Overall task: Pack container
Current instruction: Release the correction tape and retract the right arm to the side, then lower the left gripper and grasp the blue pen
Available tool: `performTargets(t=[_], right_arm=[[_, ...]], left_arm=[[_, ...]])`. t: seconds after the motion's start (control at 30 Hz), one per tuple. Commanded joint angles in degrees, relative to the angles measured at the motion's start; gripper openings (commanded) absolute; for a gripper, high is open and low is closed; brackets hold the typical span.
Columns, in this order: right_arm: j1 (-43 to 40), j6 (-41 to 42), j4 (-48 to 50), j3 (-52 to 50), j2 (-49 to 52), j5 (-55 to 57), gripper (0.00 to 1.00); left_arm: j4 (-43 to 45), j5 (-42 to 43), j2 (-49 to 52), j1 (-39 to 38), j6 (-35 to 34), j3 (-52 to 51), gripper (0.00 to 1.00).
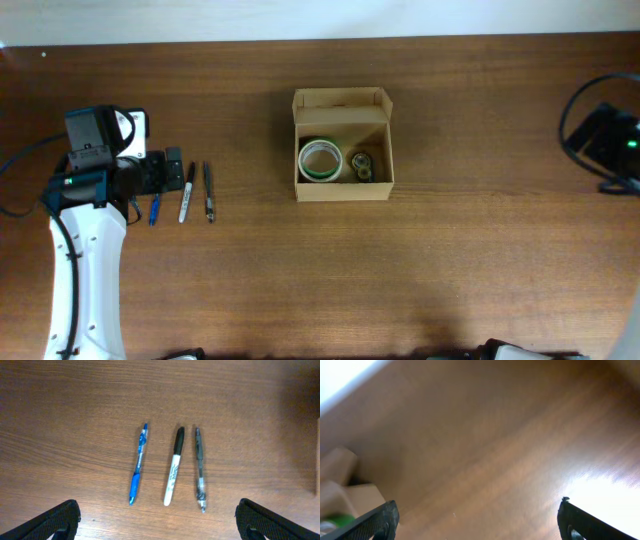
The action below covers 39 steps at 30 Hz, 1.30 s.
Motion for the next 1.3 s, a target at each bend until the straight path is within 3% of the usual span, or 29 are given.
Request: performTargets(t=[0.0, 0.1, 0.17, 0.27, 0.53, 0.87, 1.27], right_arm=[[-0.31, 0.79, 0.00, -3.54, 2.12, -2.10, 0.99], [-0.33, 0.79, 0.00, -5.22, 5.01, -2.12, 0.99], [-0.33, 0.79, 0.00, -5.38, 7.45, -2.12, 0.99], [-0.33, 0.79, 0.02, -5.38, 10.62, -2.12, 0.99], [-0.31, 0.79, 0.02, -5.38, 16.83, -2.12, 0.99], [-0.33, 0.79, 0.02, -5.38, 18.32, -2.12, 0.99], [-0.33, 0.79, 0.02, -5.38, 18.32, -2.12, 0.99]], left_arm=[[-0.20, -3.72, 2.86, 0.35, 4.63, 0.90, 1.00], [0.15, -5.51, 7.45, 0.35, 7.26, 0.90, 0.94], [0.15, -7.87, 11.58, 0.35, 7.23, 0.92, 0.81], [0.59, -8.02, 16.06, 0.37, 7.17, 0.92, 0.74], [3.87, -9.60, 22.97, 4.13, 7.93, 0.92, 0.75], [4.63, -3.52, 28.41, 5.20, 8.13, 0.96, 0.78], [4.63, -1.73, 31.93, 5.22, 14.43, 3.39, 0.74]])
